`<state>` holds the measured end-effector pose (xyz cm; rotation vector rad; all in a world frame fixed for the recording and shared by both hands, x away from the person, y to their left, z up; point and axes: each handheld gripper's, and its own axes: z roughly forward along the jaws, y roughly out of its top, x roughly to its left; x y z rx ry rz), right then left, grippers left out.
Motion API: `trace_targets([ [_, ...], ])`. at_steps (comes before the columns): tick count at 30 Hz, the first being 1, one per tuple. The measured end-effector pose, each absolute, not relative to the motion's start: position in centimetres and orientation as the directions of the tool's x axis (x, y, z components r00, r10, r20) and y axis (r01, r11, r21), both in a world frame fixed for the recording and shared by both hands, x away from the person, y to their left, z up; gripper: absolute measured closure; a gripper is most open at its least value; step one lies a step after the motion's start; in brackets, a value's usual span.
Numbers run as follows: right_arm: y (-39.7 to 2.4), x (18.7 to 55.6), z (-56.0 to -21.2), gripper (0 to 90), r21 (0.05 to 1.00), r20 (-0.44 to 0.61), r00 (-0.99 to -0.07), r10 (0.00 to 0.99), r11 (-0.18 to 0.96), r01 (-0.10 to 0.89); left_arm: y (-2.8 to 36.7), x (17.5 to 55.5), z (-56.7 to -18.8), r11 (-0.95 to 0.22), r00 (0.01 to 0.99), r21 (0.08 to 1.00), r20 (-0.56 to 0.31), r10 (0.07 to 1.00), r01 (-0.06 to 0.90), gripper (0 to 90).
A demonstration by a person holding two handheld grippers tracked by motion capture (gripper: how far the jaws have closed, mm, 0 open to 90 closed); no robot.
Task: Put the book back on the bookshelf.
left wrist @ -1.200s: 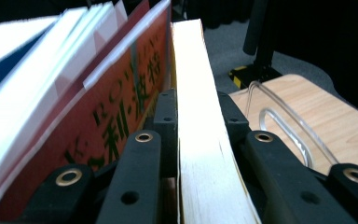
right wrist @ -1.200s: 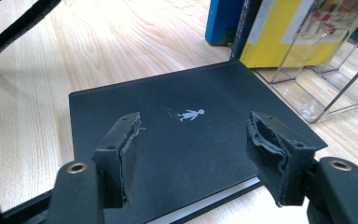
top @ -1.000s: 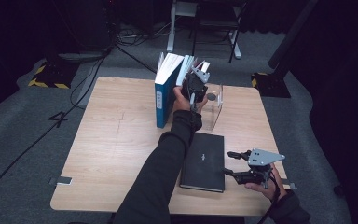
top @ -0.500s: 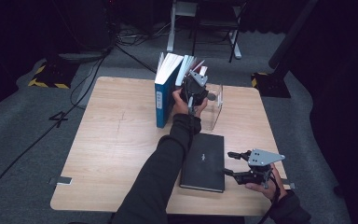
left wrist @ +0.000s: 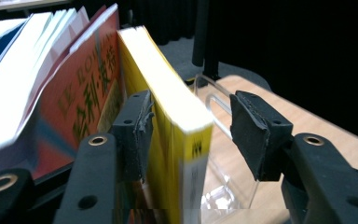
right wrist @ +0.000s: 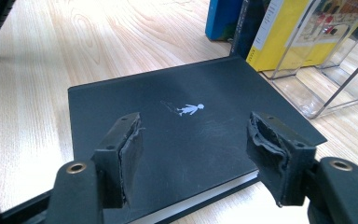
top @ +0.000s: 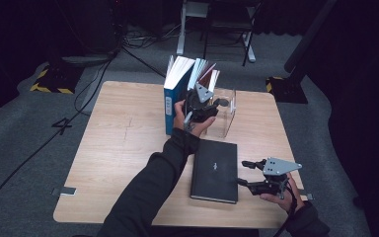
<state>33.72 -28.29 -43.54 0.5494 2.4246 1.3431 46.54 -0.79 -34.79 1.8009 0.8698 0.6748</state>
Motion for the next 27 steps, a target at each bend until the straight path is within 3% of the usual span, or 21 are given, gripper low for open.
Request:
trace_targets([
  [5, -28.3, 33.8, -43.7, 36.9, 0.854, -0.082, -0.875, 0.477, 0.487, 0.186, 0.2, 45.5, -35.9, -0.308, 0.631, 0.917, 0.085, 0.771, 0.252, 49.8],
  [7, -28.2, 33.8, -43.8, 36.9, 0.85, -0.082, -0.875, 0.477, 0.493, 0.189, 0.8, 45.2, -37.1, -0.352, 0.661, 0.901, 0.103, 0.744, 0.255, 56.5],
  [10, -28.1, 33.8, -43.9, 37.0, 0.847, -0.084, -0.877, 0.472, 0.498, 0.187, 1.3, 45.4, -38.6, -0.371, 0.665, 0.883, 0.096, 0.741, 0.286, 59.5],
  [18, -28.0, 33.8, -44.0, 36.9, 0.844, -0.083, -0.875, 0.476, 0.501, 0.192, 1.6, 46.7, -41.8, -0.365, 0.65, 0.858, 0.048, 0.758, 0.362, 62.9],
  [22, -28.0, 33.9, -44.1, 36.9, 0.843, -0.082, -0.873, 0.481, 0.501, 0.196, 1.0, 47.1, -42.4, -0.39, 0.641, 0.849, 0.082, 0.764, 0.357, 64.8],
  [27, -28.0, 33.8, -44.1, 37.0, 0.841, -0.089, -0.87, 0.484, 0.504, 0.194, 0.7, 47.6, -42.9, -0.365, 0.635, 0.857, 0.059, 0.77, 0.363, 69.8],
])
